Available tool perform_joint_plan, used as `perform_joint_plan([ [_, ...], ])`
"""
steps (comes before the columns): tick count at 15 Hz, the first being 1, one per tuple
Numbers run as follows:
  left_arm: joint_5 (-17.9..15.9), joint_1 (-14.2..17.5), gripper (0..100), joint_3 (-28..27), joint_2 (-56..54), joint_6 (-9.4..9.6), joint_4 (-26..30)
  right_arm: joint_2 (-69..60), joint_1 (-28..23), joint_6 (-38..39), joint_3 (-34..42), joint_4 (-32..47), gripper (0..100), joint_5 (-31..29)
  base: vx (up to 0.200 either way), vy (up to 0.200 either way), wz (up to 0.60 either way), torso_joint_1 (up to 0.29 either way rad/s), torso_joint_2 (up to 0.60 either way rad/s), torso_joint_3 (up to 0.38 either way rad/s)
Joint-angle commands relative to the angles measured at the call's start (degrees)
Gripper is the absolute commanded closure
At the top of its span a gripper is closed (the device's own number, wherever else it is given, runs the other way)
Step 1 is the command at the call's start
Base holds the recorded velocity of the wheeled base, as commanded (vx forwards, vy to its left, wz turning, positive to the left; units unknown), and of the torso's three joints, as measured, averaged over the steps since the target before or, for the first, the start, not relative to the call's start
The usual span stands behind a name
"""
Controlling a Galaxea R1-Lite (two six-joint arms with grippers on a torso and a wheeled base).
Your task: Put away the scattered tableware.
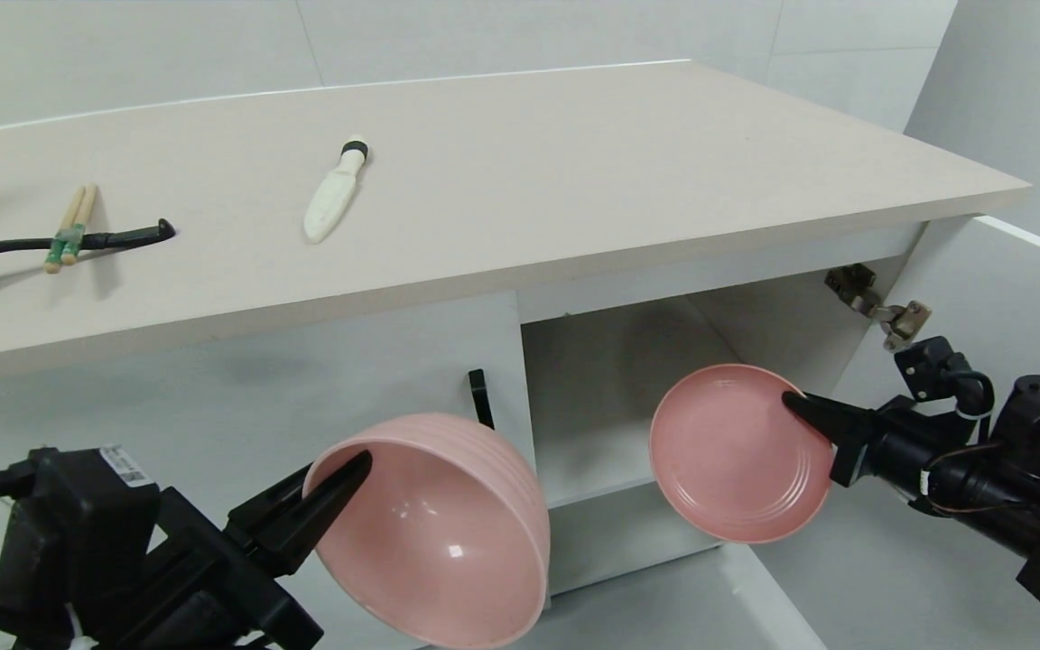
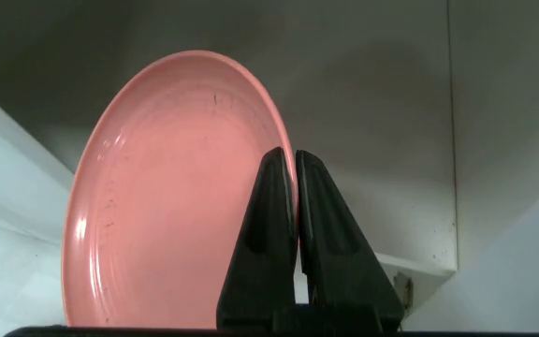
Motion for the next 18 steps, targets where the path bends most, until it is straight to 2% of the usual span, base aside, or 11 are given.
perform_joint_plan([
  [1,0.03,0.06,100,0.00,-2.23,-0.01,1.52,3.17,0.79,-0.04,-2.78,-0.06,100,0.03,0.000,0.000,0.00,0.000,0.00,0.000],
  [6,0.03,0.77,100,0.00,-11.11,-0.18,12.51,8.27,4.22,0.05,-8.49,-0.06,100,0.03,0.000,0.000,0.00,0.000,0.00,0.000],
  [7,0.03,1.91,100,0.00,-12.17,-0.18,13.74,9.24,4.31,0.05,-9.72,-0.06,100,0.03,0.000,0.000,0.00,0.000,0.00,0.000],
  [8,0.03,4.37,100,0.00,-13.04,-0.18,14.97,10.64,4.31,1.10,-11.22,-0.06,100,0.03,0.000,0.000,0.00,0.000,0.00,0.000],
  [9,0.03,5.51,100,0.00,-13.22,-0.18,15.06,11.43,4.31,2.16,-11.48,-0.06,100,-0.05,0.000,0.000,0.00,0.000,0.00,0.000],
  [12,0.03,5.95,100,-0.18,-12.34,-0.18,14.97,13.37,4.22,2.60,-12.89,-0.06,100,-0.32,0.000,0.000,0.00,0.000,0.00,0.000],
  [18,0.03,6.04,100,-0.62,-10.14,-0.45,14.62,20.75,4.31,11.30,-21.59,-0.06,100,-9.99,0.000,0.000,0.00,0.000,0.00,0.000],
])
